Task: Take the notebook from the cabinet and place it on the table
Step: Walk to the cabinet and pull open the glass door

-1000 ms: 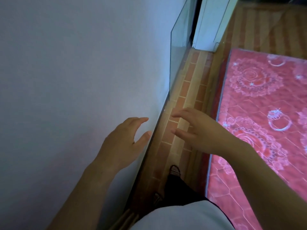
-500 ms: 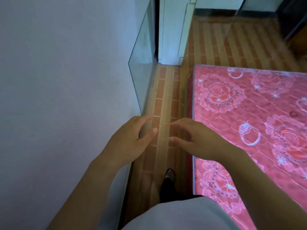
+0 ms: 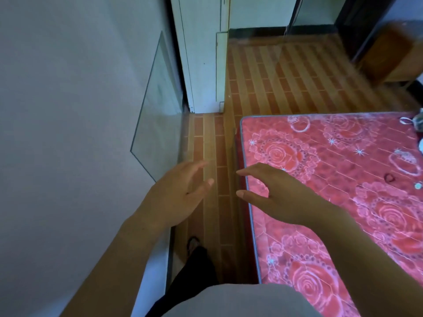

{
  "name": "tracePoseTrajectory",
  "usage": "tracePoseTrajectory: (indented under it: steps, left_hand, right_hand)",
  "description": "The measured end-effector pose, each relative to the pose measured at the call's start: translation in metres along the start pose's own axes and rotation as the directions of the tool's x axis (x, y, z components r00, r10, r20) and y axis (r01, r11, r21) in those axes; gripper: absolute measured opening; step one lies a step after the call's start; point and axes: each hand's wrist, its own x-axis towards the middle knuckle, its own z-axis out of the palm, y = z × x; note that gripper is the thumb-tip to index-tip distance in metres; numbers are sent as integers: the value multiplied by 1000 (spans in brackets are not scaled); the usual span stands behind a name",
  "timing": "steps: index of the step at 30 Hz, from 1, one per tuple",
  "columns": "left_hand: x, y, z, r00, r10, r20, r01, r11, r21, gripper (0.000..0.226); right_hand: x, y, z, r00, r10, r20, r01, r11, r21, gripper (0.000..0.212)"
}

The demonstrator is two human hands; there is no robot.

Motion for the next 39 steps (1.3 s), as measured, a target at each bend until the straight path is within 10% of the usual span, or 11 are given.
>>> tracePoseTrajectory:
  steps: [39]
  left_hand:
    - [696, -33, -157, 987, 117, 109, -124, 991, 59, 48]
  right_hand:
    - [579, 238, -278, 984, 163, -66, -158, 984, 76, 46]
